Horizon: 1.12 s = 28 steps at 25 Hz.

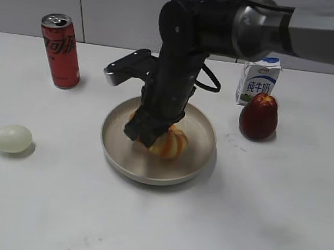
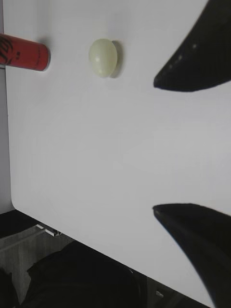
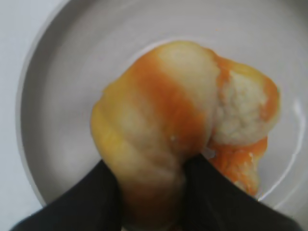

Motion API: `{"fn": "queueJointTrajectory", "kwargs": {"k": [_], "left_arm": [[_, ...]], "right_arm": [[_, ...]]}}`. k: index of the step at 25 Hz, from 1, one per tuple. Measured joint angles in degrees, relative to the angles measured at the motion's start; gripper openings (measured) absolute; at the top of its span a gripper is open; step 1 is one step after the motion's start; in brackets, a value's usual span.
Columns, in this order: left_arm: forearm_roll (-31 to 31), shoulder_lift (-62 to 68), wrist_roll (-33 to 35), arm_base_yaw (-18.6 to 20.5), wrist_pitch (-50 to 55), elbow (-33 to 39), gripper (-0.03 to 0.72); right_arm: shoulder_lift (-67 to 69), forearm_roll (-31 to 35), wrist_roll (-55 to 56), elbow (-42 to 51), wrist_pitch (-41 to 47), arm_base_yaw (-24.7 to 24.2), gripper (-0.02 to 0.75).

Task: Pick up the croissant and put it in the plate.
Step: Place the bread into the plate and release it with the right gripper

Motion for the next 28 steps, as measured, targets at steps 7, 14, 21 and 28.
{"fn": "queueJointTrajectory", "kwargs": {"k": [7, 14, 21, 28], "left_arm": [[0.0, 0.0, 0.0, 0.0, 0.0, 0.0, 0.552], [0.0, 0.0, 0.0, 0.0, 0.0, 0.0, 0.552], [0.0, 0.0, 0.0, 0.0, 0.0, 0.0, 0.552], [0.0, 0.0, 0.0, 0.0, 0.0, 0.0, 0.552]], "right_arm": [[0.16, 4.62, -3.3, -1.13, -0.9, 0.0, 0.611], [-0.34, 4.3, -3.3, -3.05, 0.56, 0.0, 0.613], [-5.21, 0.96, 2.46, -4.86, 3.94, -7.3, 0.592], [-13.58, -0.17, 7.2, -5.11, 10.28, -23.03, 0.591]]}}
